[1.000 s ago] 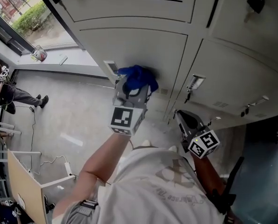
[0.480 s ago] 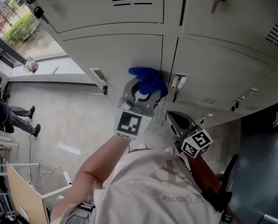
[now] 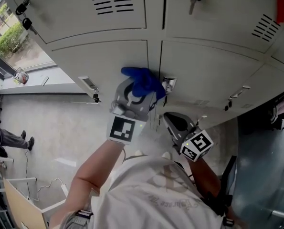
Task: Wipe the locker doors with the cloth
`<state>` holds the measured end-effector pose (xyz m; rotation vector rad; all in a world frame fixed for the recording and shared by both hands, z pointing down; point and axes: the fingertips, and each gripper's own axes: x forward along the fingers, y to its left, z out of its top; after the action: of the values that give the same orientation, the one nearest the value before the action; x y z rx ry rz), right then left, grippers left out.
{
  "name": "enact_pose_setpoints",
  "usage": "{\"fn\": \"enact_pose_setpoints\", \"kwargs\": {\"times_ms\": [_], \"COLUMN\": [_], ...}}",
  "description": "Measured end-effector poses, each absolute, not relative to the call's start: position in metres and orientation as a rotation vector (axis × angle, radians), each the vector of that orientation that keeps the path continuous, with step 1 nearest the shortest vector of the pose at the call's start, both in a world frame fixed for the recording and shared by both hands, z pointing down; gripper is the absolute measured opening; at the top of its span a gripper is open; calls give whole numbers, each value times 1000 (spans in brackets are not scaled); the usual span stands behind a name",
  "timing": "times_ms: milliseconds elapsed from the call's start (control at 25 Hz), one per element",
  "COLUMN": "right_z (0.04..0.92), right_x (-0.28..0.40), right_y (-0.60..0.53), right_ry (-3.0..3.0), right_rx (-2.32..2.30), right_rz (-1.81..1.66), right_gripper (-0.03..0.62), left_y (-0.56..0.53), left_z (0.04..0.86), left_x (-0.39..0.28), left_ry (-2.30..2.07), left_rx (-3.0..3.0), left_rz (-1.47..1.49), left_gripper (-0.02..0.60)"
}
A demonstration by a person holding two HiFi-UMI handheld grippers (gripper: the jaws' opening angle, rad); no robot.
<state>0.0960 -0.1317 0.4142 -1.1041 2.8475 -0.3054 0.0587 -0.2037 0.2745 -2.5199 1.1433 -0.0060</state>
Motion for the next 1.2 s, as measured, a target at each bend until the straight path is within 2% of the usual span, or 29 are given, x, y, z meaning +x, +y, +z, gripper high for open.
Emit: {"fn": "enact_pose_setpoints", "kwargs": {"times_ms": [440, 560, 800, 1200], "right_z": [364, 357, 359, 359], "right_x": [86, 65, 55, 20], "right_y": [-130, -145, -137, -134], "right_ry": [2839, 2856, 2874, 2922], "right_rx": [-1046, -973, -991, -879], "right_rz": [-170, -122, -146, -164], "right_gripper": [6, 7, 8, 8], "left_y": [-205, -215, -218, -233], "left_z": [267, 257, 258, 264], "left_x": [44, 11, -17, -114], "left_ry": [1175, 1317, 1271, 1508], "left_rx": [-2505, -2497, -2397, -2265], "left_rz": [50, 122, 19, 29], "left_gripper": [114, 114, 114, 114]}}
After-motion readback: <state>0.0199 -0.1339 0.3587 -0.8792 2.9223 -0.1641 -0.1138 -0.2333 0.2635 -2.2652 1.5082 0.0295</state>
